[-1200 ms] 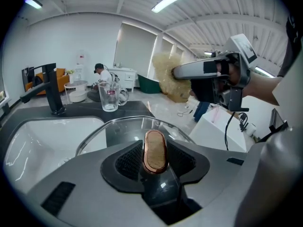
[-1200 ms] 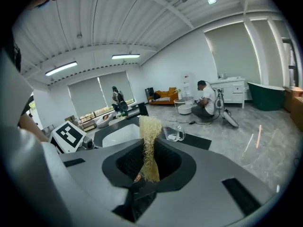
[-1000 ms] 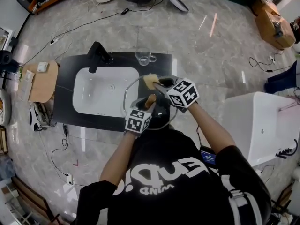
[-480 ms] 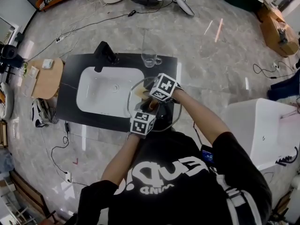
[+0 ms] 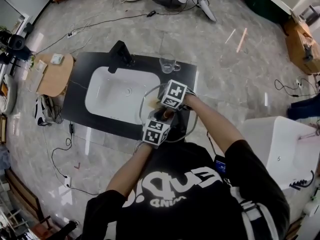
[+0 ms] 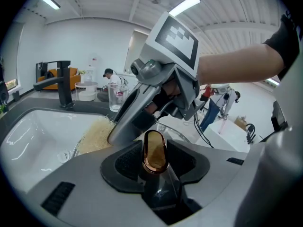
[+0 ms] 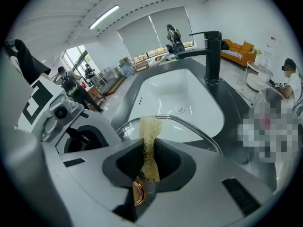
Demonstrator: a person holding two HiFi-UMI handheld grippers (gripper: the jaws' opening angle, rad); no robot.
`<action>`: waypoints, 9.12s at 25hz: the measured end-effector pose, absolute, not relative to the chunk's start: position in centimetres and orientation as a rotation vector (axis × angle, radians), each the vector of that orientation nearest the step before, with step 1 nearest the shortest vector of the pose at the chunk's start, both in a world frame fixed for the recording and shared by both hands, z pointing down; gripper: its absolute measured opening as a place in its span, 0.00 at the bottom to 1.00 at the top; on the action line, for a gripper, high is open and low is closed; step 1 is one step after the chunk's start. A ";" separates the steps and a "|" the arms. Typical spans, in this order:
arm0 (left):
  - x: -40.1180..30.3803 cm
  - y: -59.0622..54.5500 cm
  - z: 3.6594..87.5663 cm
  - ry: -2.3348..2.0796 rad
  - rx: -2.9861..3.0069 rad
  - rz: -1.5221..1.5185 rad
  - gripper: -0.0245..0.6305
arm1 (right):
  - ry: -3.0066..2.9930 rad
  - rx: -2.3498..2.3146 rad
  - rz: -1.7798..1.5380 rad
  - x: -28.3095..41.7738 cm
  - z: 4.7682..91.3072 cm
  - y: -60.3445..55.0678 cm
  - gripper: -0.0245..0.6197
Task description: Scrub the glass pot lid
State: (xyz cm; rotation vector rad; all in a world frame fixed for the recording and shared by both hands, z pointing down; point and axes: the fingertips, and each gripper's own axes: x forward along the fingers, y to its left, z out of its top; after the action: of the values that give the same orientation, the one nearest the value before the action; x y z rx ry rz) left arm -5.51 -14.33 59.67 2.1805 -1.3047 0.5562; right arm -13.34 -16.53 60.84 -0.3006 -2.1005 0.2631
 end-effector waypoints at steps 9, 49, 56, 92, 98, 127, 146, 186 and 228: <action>-5.7 -14.5 59.9 -1.298 2.173 0.561 0.30 | -2.077 -0.313 0.236 -13.7 62.0 -16.8 0.11; -5.9 -14.6 60.3 -1.210 2.096 0.625 0.29 | -2.152 0.203 0.536 -0.7 62.9 -17.4 0.11; -6.0 -14.7 60.4 -1.163 2.086 0.656 0.29 | -2.162 0.270 0.598 -0.6 63.0 -14.8 0.11; -5.5 -14.5 60.5 -1.077 2.046 0.693 0.30 | -2.183 0.310 0.690 -4.4 62.9 -8.3 0.11; -5.4 -14.5 60.4 -1.076 2.040 0.681 0.30 | -2.181 0.293 0.706 -4.8 62.7 -7.9 0.11; -5.6 -14.5 60.8 -1.049 2.037 0.644 0.30 | -2.170 0.173 0.723 -4.3 63.9 -3.7 0.11; -5.6 -14.5 60.9 -1.038 2.047 0.671 0.30 | -2.124 0.130 0.749 -1.6 64.3 -3.4 0.11; -5.5 -14.4 60.8 -1.043 2.029 0.644 0.30 | -2.028 0.393 0.840 8.1 65.2 -14.8 0.11; -5.3 -14.4 60.7 -1.020 2.041 0.627 0.30 | -1.984 0.400 0.427 -4.2 63.8 -28.3 0.11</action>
State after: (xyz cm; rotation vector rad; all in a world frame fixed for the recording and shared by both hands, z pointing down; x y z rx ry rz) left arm -5.30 -14.41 60.70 2.0410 -1.0195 0.6268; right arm -4.21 -28.28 63.77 0.3999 -1.9840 0.4272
